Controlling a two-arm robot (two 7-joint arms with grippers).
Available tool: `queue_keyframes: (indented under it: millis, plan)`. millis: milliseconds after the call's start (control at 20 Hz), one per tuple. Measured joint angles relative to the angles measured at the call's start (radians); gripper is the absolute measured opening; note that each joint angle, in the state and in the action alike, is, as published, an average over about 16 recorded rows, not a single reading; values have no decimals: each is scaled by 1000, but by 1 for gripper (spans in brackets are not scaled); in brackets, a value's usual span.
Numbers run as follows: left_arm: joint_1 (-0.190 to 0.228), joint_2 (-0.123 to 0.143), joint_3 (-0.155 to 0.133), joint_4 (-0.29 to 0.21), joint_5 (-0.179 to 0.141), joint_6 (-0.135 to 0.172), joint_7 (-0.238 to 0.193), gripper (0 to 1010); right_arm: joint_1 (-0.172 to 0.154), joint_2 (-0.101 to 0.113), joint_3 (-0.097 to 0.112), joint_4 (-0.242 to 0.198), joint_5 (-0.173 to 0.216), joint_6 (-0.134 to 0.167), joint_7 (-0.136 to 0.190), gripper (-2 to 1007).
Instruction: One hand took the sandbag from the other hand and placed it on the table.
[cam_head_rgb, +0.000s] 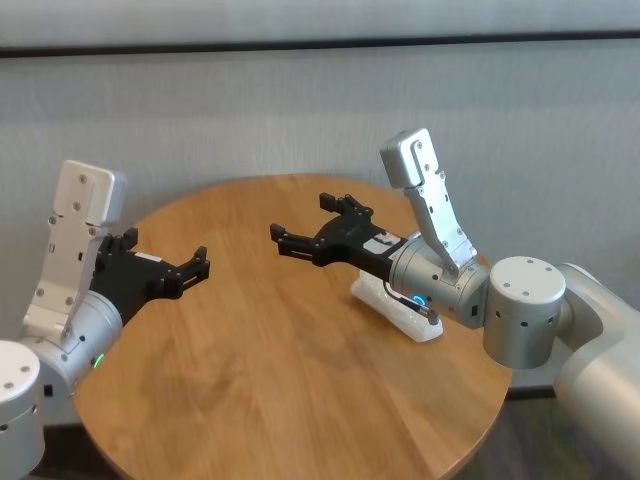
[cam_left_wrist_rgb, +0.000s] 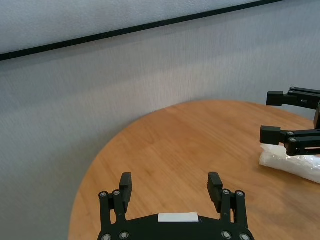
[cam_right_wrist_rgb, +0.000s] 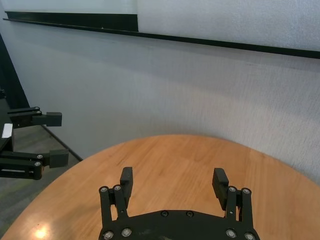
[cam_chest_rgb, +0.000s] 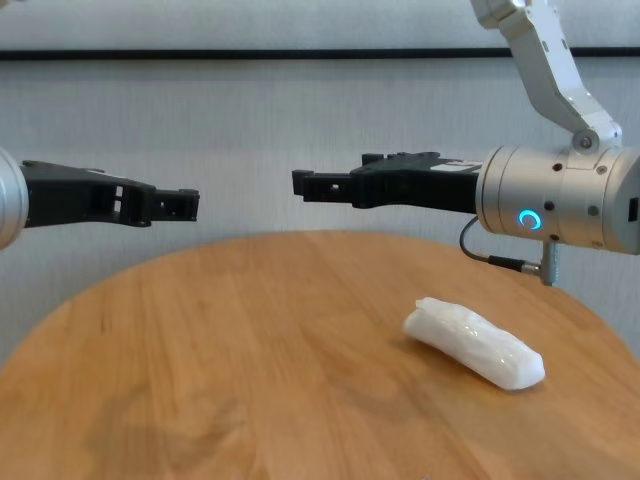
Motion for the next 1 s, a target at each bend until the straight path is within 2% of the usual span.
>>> queue_keyframes:
  millis: [1000]
  plan:
    - [2, -2, -1, 1, -3, -2, -1, 1000, -1, 3, 1, -2, 2, 1, -1, 1001]
